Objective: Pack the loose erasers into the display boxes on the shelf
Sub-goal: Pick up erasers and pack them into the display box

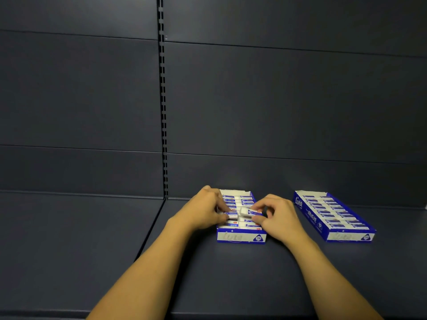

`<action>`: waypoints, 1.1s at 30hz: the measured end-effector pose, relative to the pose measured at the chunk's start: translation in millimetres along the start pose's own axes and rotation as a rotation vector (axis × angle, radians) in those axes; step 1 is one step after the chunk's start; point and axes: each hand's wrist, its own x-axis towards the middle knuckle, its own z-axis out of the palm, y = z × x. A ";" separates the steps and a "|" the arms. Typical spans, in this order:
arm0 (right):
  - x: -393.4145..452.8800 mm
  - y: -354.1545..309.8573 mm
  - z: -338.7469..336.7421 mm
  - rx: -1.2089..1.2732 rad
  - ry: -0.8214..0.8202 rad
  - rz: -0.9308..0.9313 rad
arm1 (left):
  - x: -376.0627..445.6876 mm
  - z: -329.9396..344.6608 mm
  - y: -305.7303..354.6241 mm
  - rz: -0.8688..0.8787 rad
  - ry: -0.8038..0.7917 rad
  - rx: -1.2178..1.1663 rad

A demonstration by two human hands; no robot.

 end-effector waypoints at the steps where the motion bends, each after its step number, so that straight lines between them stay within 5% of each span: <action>1: 0.0 0.5 -0.5 -0.017 -0.003 0.003 | 0.2 0.6 0.1 -0.013 -0.002 -0.012; 10: 1.5 0.9 1.9 -0.069 -0.015 0.017 | -2.8 4.4 3.2 -0.153 0.066 -0.093; 33: 4.7 -0.6 0.0 -0.238 -0.116 0.016 | -6.5 9.6 10.9 -0.129 0.124 -0.057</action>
